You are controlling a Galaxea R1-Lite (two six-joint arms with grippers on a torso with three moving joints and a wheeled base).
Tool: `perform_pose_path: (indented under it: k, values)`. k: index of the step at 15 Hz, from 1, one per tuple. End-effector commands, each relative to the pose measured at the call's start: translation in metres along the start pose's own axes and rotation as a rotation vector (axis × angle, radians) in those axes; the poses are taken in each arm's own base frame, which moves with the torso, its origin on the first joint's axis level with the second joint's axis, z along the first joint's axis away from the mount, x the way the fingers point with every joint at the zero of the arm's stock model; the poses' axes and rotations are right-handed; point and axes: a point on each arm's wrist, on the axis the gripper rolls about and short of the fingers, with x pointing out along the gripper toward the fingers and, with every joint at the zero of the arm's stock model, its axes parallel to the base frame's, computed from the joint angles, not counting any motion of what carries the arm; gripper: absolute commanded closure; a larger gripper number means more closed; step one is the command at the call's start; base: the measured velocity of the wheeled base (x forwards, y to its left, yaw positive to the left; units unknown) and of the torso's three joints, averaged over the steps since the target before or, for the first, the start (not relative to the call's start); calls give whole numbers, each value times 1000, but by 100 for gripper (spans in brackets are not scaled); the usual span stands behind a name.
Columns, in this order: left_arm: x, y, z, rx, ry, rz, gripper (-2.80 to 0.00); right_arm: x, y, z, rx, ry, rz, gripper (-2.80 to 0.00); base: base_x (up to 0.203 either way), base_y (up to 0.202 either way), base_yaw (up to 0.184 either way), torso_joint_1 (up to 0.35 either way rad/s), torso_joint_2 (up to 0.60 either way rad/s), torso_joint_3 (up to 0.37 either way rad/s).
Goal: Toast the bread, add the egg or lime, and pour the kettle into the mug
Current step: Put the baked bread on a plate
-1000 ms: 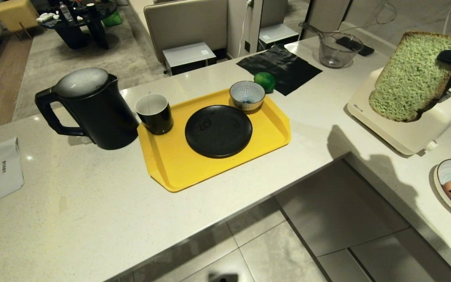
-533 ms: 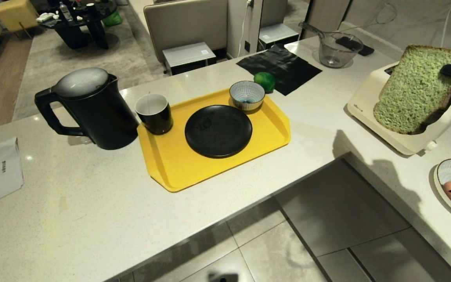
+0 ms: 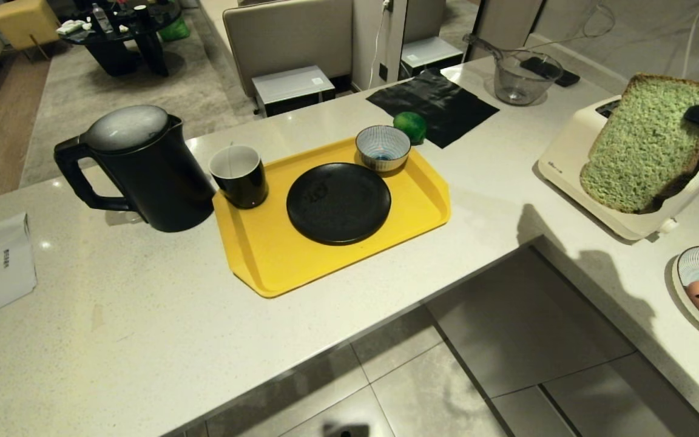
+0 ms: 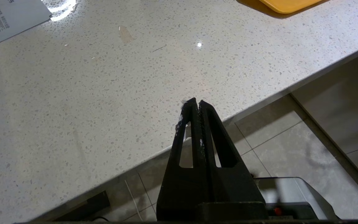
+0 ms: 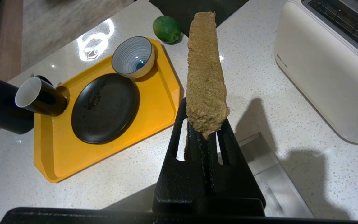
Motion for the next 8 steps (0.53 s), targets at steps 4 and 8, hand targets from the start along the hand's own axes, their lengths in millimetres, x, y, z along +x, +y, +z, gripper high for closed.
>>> perform_pose_path:
  k: [4, 8]
  values:
    - [0, 0, 0, 1, 1, 0, 0, 0, 0, -1, 2, 4, 0, 0, 0, 0, 0, 0, 0, 0]
    - [0, 0, 0, -1, 1, 0, 0, -3, 0, 0, -3, -6, 3, 0, -101, 0, -1, 7, 7, -1]
